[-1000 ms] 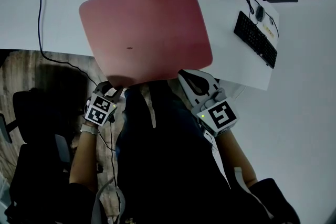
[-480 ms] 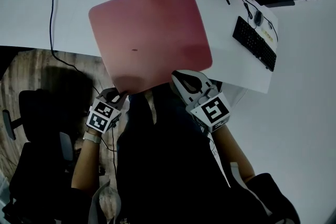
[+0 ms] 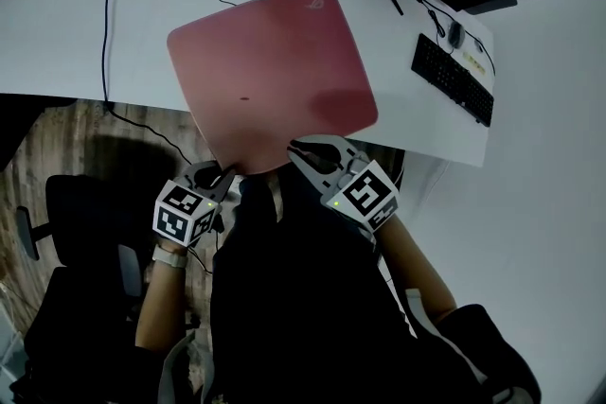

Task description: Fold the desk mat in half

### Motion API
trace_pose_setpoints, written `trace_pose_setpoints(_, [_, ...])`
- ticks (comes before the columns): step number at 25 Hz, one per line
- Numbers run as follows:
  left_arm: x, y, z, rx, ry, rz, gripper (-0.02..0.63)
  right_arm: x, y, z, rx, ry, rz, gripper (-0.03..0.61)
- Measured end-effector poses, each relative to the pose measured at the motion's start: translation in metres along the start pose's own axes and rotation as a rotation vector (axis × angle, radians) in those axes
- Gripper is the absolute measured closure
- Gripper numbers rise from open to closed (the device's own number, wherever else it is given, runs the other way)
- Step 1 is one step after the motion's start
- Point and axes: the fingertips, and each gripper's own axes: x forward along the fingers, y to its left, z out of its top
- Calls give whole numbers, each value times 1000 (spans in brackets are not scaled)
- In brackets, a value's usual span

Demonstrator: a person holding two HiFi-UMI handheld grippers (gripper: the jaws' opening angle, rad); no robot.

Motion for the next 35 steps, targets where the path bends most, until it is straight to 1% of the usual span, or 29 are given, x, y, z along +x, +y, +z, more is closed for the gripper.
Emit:
trace_pose_setpoints(2, [-3,-1,11,12,-16,3,588,2,6,-3,-11,17,24,553])
trace_pose_setpoints(3, [-5,-2,16,24,-19,4,588,3,9,-5,-17,25,36,539])
trace_pose_setpoints(5, [-7,-4,25,49,-21,7,588,5,15,-8,-29,40,57,480])
trace_pose_setpoints(8, [-10,-5,41,67,-41,7,588,5,19,-10,-60,61,69,432])
trace_pose_setpoints(15, [-16,-12,81,51,-131,-8,588,10,23,-31,-166,167,96,347])
trace_pose_setpoints(19, [-17,-9,107,18,-190,-10,588,16,7,-34,-203,183,80,330])
trace_pose_setpoints(23, [-14,-8,127,26,-200,4,588,22,-14,-32,-245,188,59,331])
trace_pose_setpoints(26, [-9,-7,140,16,-205,10,588,24,-30,-29,-271,190,45,338])
trace_pose_setpoints(27, [-7,-6,144,15,-206,12,588,24,-38,-25,-266,175,34,368])
trace_pose_setpoints(29, [-3,-4,152,18,-205,15,586,22,-53,-12,-239,124,9,459])
trace_pose_setpoints(30, [-1,-2,157,17,-207,15,586,21,-60,-5,-226,101,2,492])
trace_pose_setpoints(32, [1,2,165,14,-218,15,583,21,-71,3,-216,79,6,535])
trace_pose_setpoints(35, [6,6,174,50,-213,27,569,24,-85,7,-205,79,25,548])
